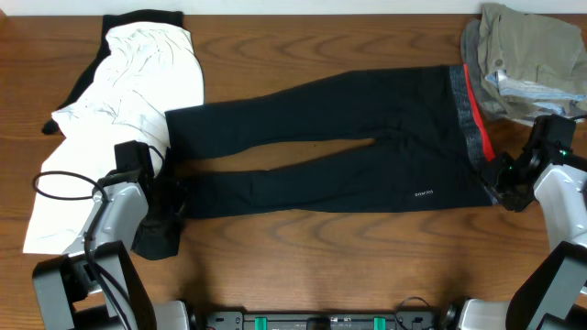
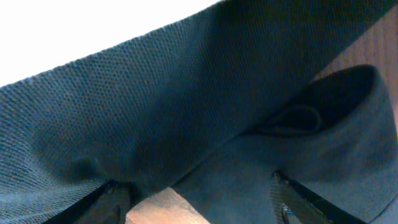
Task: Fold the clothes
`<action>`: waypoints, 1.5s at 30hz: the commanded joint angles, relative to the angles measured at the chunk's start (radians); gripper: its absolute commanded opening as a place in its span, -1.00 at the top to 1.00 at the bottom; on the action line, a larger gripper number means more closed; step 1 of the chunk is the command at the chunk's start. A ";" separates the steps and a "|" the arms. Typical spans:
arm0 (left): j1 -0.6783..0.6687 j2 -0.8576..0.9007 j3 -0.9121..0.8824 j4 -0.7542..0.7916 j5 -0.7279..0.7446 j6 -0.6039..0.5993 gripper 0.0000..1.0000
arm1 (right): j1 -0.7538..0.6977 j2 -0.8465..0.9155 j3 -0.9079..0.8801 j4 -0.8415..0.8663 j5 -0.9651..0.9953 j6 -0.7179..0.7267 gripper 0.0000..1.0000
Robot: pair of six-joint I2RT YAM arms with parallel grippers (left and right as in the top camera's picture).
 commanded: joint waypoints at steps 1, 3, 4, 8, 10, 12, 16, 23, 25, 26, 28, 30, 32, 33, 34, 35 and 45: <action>0.002 0.049 -0.005 0.032 0.037 -0.046 -0.41 | 0.009 -0.002 -0.006 -0.001 0.010 -0.008 0.07; 0.002 0.051 -0.005 0.043 0.041 -0.064 -0.39 | 0.009 -0.002 -0.006 -0.001 0.010 -0.008 0.07; 0.002 0.051 -0.005 0.048 0.048 -0.067 -0.37 | 0.009 -0.002 -0.006 -0.001 0.010 -0.008 0.07; 0.002 0.051 -0.005 0.053 0.074 -0.069 -0.36 | 0.009 -0.002 -0.006 -0.001 0.010 -0.008 0.07; 0.003 0.050 -0.005 0.053 0.074 -0.069 -0.36 | 0.009 -0.002 -0.006 -0.001 0.010 -0.008 0.07; 0.005 0.047 0.002 0.051 0.088 -0.064 -0.37 | 0.009 -0.002 -0.006 -0.002 0.011 -0.008 0.07; 0.005 0.014 0.038 0.015 0.115 -0.061 -0.55 | 0.009 -0.002 -0.006 -0.001 0.014 -0.016 0.07; 0.002 -0.069 0.063 -0.054 0.119 -0.063 -0.75 | 0.009 -0.002 -0.007 0.002 0.014 -0.015 0.07; 0.000 -0.069 0.062 -0.071 0.119 -0.080 -0.75 | 0.008 -0.002 -0.007 0.002 0.014 -0.015 0.07; -0.002 -0.067 0.058 -0.073 0.119 -0.097 -0.74 | 0.009 -0.002 -0.006 0.002 0.014 -0.015 0.07; -0.010 -0.066 0.047 -0.068 0.117 -0.146 -0.66 | 0.009 -0.002 -0.007 0.005 0.014 -0.015 0.07; -0.023 -0.065 0.035 -0.060 0.113 -0.205 -0.57 | 0.010 -0.002 -0.007 0.006 0.014 -0.015 0.07; -0.038 -0.061 0.029 -0.052 0.099 -0.248 -0.52 | 0.010 -0.002 -0.007 0.006 0.014 -0.015 0.07; -0.044 -0.058 0.028 -0.049 0.092 -0.255 -0.51 | 0.010 -0.002 -0.007 0.006 0.014 -0.015 0.07; -0.051 -0.053 0.028 -0.043 0.087 -0.257 -0.50 | 0.010 -0.002 -0.007 0.006 0.014 -0.015 0.07; -0.058 -0.050 0.028 -0.037 0.088 -0.258 -0.49 | 0.010 -0.002 -0.007 0.006 0.014 -0.015 0.07; -0.108 -0.037 0.018 -0.031 0.008 -0.284 -0.25 | 0.010 -0.002 -0.007 0.002 0.014 -0.015 0.07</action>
